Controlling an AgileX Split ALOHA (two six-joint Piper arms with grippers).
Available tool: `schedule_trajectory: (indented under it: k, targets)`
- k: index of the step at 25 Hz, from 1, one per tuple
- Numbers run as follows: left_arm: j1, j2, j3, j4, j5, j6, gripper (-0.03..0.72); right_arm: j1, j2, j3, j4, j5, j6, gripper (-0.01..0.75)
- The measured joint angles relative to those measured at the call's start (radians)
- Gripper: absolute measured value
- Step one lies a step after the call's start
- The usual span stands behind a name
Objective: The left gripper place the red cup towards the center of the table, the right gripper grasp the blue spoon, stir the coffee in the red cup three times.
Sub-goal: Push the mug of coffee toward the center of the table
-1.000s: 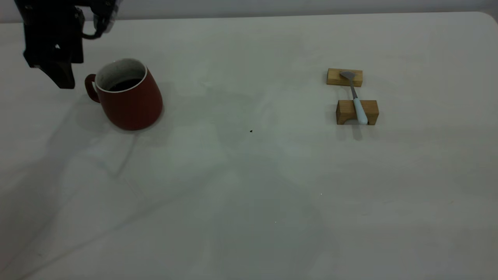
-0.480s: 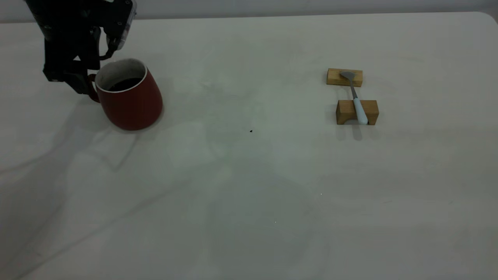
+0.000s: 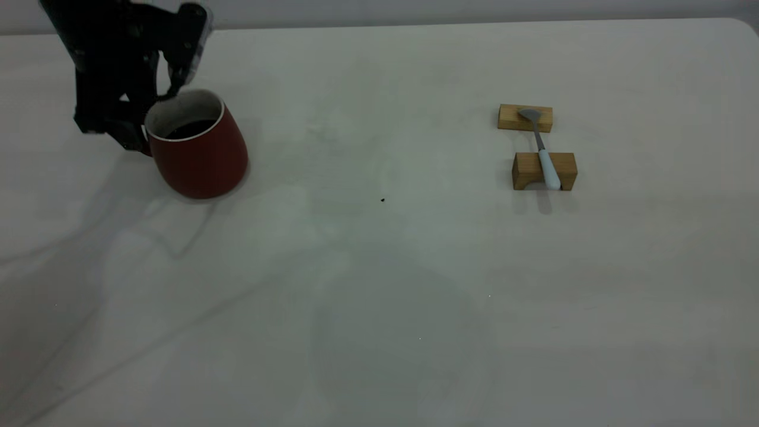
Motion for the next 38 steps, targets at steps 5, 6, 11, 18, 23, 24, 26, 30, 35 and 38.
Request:
schedule_trajectory:
  k: [5,6,11,18,23,24,26,30,35,38]
  targets:
    - [0.0,0.001,0.0,-0.009,0.002,0.001,0.373,0.0,0.0,0.0,0.0,0.0,0.0,0.35]
    - [0.0,0.001,0.0,-0.011,0.003,0.001,0.324,0.0,0.0,0.0,0.0,0.0,0.0,0.35]
    - [-0.024,0.0,0.0,-0.015,0.03,-0.018,0.208,0.0,0.0,0.0,0.0,0.0,0.0,0.35]
    - [-0.123,0.0,0.0,-0.012,0.057,-0.149,0.208,0.0,0.0,0.0,0.0,0.0,0.0,0.35]
    - [-0.218,0.0,0.0,-0.012,0.057,-0.234,0.208,0.0,0.0,0.0,0.0,0.0,0.0,0.35]
    - [-0.236,0.001,0.0,-0.012,0.057,-0.249,0.208,0.0,0.0,0.0,0.0,0.0,0.0,0.35]
    - [-0.263,0.001,0.0,-0.013,0.058,-0.277,0.208,0.0,0.0,0.0,0.0,0.0,0.0,0.35]
    - [-0.306,0.001,0.0,-0.013,0.058,-0.29,0.208,0.0,0.0,0.0,0.0,0.0,0.0,0.35]
    - [-0.327,0.002,0.0,-0.016,0.068,-0.292,0.208,0.0,0.0,0.0,0.0,0.0,0.0,0.35]
    - [-0.327,0.002,0.0,-0.017,0.086,-0.292,0.208,0.0,0.0,0.0,0.0,0.0,0.0,0.35]
